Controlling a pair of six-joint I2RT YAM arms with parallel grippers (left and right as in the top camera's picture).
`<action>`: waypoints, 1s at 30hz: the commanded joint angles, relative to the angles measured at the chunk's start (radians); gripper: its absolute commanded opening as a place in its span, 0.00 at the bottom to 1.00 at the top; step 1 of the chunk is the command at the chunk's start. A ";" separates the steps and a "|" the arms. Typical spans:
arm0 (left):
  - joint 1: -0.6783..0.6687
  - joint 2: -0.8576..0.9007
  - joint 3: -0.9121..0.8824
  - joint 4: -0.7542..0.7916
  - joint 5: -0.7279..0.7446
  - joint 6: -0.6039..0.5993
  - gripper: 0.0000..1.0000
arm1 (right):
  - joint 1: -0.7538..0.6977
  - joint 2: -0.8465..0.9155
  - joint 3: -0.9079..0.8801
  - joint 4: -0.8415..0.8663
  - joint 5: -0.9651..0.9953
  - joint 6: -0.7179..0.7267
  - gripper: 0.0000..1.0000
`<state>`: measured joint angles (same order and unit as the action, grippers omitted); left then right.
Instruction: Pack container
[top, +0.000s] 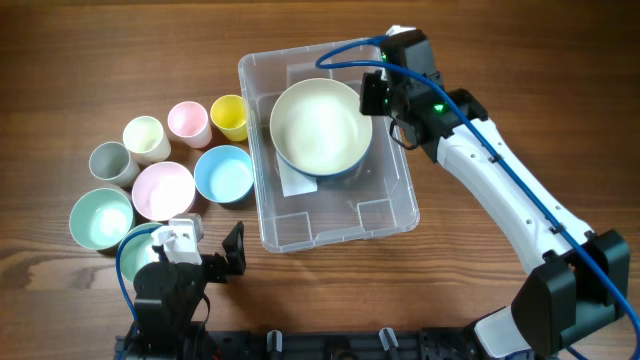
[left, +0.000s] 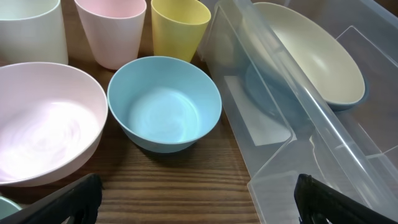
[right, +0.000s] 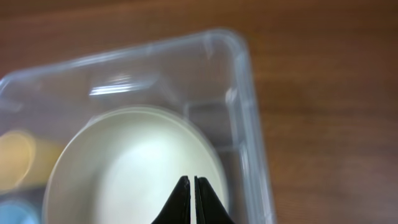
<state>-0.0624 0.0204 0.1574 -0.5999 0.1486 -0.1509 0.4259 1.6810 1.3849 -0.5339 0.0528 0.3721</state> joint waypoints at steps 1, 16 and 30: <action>0.008 -0.005 0.000 0.001 0.019 0.009 1.00 | 0.013 -0.014 0.018 -0.077 -0.179 -0.025 0.11; 0.008 -0.005 0.000 0.001 0.019 0.009 1.00 | -0.441 -0.485 0.176 -0.303 0.124 0.233 0.61; 0.008 -0.005 0.000 0.001 0.019 0.009 1.00 | -0.586 -0.254 0.171 -0.446 -0.387 -0.105 0.53</action>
<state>-0.0624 0.0204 0.1574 -0.5999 0.1486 -0.1509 -0.2310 1.3369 1.5635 -0.9802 -0.1307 0.4480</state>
